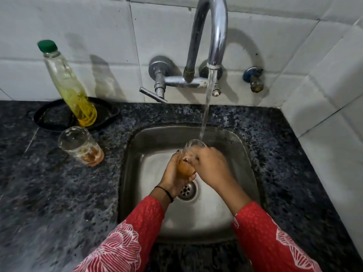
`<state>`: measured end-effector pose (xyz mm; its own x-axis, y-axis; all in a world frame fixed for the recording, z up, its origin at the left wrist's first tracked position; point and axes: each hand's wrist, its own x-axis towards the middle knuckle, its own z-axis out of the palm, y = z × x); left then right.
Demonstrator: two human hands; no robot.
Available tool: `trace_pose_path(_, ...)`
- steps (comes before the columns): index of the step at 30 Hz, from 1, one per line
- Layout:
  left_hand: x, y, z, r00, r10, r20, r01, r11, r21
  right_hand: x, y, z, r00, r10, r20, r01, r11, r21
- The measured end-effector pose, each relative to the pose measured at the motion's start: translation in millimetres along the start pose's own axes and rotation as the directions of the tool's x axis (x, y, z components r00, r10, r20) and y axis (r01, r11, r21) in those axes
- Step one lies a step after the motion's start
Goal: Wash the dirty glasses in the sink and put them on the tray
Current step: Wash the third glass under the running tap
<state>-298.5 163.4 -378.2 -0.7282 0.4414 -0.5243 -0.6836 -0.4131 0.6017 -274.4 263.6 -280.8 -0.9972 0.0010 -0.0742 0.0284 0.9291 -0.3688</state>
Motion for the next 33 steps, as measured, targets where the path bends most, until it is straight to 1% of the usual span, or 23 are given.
trace_pose_path(2, -1, -2, -4, 0.999, 0.021, 0.027, -0.021, 0.999, -0.03, 4, 0, 6, 0.997, 0.065, -0.033, -0.06, 0.989, 0.132)
trace_pose_path(4, 1, -5, -12, 1.0, -0.005, 0.018, 0.004, 1.0, 0.015, 4, 1, 17, 0.998, 0.069, -0.009, -0.065, 0.972, 0.226)
trace_pose_path(7, 0, 1, -20, 0.984, -0.151, -0.096, 0.165, 0.973, 0.162, -3, 9, 32, 0.991, -0.025, 0.135, 0.002, 0.986, 0.167)
trace_pose_path(9, -1, 5, -25, 0.959, -0.252, -0.127, 0.275, 0.937, 0.215, -8, 21, 36, 0.97, -0.088, 0.225, 0.066, 0.992, 0.105)
trace_pose_path(12, 1, 6, -30, 0.945, -0.32, -0.066, 0.326, 0.935, 0.142, -11, 35, 36, 0.976, -0.091, 0.2, 0.062, 0.987, 0.146)
trace_pose_path(14, 0, 7, -25, 0.965, -0.259, 0.036, 0.259, 0.966, 0.013, -10, 37, 38, 0.992, -0.018, 0.129, -0.022, 0.951, 0.308)
trace_pose_path(16, 3, 4, -23, 0.993, -0.1, 0.065, 0.108, 0.983, -0.146, -5, 33, 42, 0.99, 0.115, 0.084, -0.142, 0.847, 0.513)
trace_pose_path(18, 5, 2, -21, 0.998, 0.045, 0.038, -0.035, 0.974, -0.225, 8, 29, 44, 0.949, 0.297, 0.107, -0.283, 0.649, 0.707)
trace_pose_path(19, 7, 1, -21, 0.996, 0.089, 0.029, -0.081, 0.973, -0.214, 15, 26, 43, 0.918, 0.365, 0.156, -0.344, 0.535, 0.771)
trace_pose_path(20, 11, 2, -22, 0.994, 0.109, 0.024, -0.103, 0.978, -0.183, 20, 23, 41, 0.9, 0.39, 0.195, -0.374, 0.461, 0.805)
trace_pose_path(21, 15, 4, -23, 0.994, 0.113, 0.012, -0.11, 0.984, -0.139, 25, 20, 41, 0.902, 0.379, 0.209, -0.375, 0.444, 0.814)
trace_pose_path(22, 19, 8, -24, 0.994, 0.106, -0.009, -0.106, 0.99, -0.093, 29, 16, 40, 0.92, 0.338, 0.198, -0.349, 0.475, 0.808)
trace_pose_path(23, 25, 12, -25, 0.996, 0.09, -0.025, -0.091, 0.995, -0.038, 31, 13, 40, 0.949, 0.262, 0.176, -0.297, 0.557, 0.775)
trace_pose_path(24, 31, 17, -26, 0.998, 0.059, -0.035, -0.059, 0.998, 0.01, 32, 11, 41, 0.977, 0.146, 0.154, -0.212, 0.687, 0.695)
trace_pose_path(25, 37, 21, -26, 0.999, 0.023, -0.046, -0.021, 0.999, 0.042, 32, 11, 43, 0.988, 0.018, 0.151, -0.098, 0.834, 0.543)
trace_pose_path(26, 44, 25, -26, 0.998, -0.02, -0.065, 0.024, 0.998, 0.06, 33, 12, 42, 0.98, -0.091, 0.176, 0.027, 0.941, 0.339)
trace_pose_path(27, 50, 29, -26, 0.992, -0.068, -0.104, 0.076, 0.994, 0.075, 35, 16, 41, 0.965, -0.146, 0.217, 0.113, 0.981, 0.159)
trace_pose_path(28, 53, 32, -25, 0.983, -0.112, -0.148, 0.125, 0.989, 0.08, 37, 19, 39, 0.955, -0.159, 0.248, 0.146, 0.987, 0.071)
trace_pose_path(29, 55, 34, -24, 0.973, -0.143, -0.181, 0.157, 0.985, 0.067, 39, 22, 37, 0.953, -0.148, 0.265, 0.136, 0.989, 0.064)
trace_pose_path(30, 57, 33, -24, 0.972, -0.149, -0.179, 0.156, 0.987, 0.025, 39, 22, 34, 0.958, -0.138, 0.253, 0.111, 0.987, 0.119)
trace_pose_path(31, 60, 30, -24, 0.98, -0.117, -0.164, 0.114, 0.993, -0.025, 39, 20, 35, 0.972, -0.098, 0.212, 0.046, 0.97, 0.238)
trace_pose_path(32, 59, 28, -24, 0.987, -0.072, -0.145, 0.057, 0.993, -0.102, 38, 16, 36, 0.988, -0.018, 0.155, -0.051, 0.904, 0.425)
trace_pose_path(33, 60, 25, -23, 0.987, -0.029, -0.157, 0.001, 0.985, -0.17, 39, 10, 39, 0.981, 0.125, 0.149, -0.192, 0.737, 0.648)
